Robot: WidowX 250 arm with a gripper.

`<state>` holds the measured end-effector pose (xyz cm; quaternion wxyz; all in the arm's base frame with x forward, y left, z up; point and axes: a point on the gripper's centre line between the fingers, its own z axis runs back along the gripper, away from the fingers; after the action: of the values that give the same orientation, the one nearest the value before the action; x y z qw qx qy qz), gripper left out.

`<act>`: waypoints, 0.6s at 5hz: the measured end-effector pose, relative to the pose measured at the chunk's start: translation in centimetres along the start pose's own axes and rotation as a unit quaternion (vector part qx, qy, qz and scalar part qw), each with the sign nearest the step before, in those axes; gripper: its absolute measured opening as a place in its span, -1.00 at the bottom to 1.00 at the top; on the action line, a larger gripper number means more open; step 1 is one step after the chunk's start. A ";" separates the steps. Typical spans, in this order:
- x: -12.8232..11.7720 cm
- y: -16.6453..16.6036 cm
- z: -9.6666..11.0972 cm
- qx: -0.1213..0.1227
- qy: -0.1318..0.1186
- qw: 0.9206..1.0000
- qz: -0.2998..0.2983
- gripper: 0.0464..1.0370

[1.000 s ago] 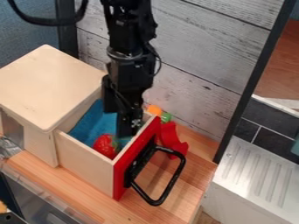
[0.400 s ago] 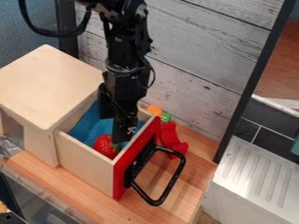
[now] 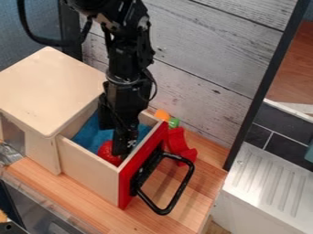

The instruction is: Remove the red object from the drawer

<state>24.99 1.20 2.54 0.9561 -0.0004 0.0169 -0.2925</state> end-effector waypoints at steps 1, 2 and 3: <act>-0.5 -0.2 -0.9 0.001 0.007 1.000 -0.002 0.93; -0.7 -0.1 -1.8 0.005 0.016 1.000 0.001 0.93; -0.7 0.0 -2.4 0.006 0.017 1.000 0.004 0.83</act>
<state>24.35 1.63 0.13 0.9569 0.0109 0.0317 -0.2886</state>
